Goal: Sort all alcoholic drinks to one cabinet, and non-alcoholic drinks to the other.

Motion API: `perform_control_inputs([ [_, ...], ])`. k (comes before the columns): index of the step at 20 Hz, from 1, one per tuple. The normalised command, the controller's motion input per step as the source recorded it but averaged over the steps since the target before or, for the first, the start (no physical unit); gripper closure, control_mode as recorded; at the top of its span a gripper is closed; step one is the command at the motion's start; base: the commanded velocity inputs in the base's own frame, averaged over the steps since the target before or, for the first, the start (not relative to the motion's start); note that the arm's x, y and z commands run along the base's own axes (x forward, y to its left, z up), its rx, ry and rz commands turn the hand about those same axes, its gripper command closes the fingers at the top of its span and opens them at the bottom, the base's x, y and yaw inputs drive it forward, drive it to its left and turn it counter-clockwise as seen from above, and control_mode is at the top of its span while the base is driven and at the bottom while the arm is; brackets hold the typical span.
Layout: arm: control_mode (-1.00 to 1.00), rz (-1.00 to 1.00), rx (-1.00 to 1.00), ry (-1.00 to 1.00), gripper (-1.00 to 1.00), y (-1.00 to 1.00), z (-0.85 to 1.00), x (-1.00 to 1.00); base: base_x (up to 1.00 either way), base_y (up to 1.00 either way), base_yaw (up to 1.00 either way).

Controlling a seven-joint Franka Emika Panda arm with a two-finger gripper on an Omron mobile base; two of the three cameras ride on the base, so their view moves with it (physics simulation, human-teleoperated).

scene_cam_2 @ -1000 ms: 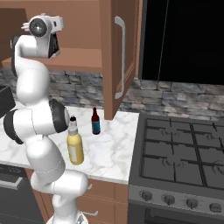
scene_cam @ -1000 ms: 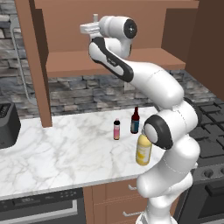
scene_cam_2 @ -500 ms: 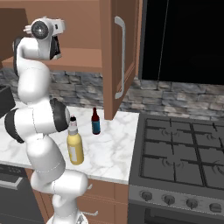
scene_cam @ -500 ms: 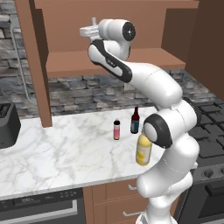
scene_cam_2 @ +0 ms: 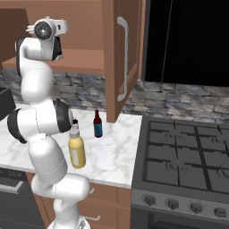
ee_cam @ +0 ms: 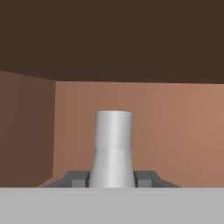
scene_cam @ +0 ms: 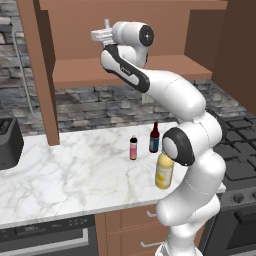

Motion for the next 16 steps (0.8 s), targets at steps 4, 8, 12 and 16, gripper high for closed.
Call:
perform_control_inputs([
  [4,-1.00,0.00,0.00,0.00,1.00,-0.12,-0.25,0.00,0.00,0.00,0.00],
  [8,-1.00,0.00,0.00,0.00,-1.00,-0.16,-0.19,0.00,0.00,0.00,0.00],
  [12,-1.00,0.00,0.00,0.00,-1.00,-0.23,-0.04,0.00,0.00,0.00,0.00],
  [16,-1.00,0.00,0.00,0.00,-1.00,-0.10,0.00,0.00,0.00,0.00,0.00],
])
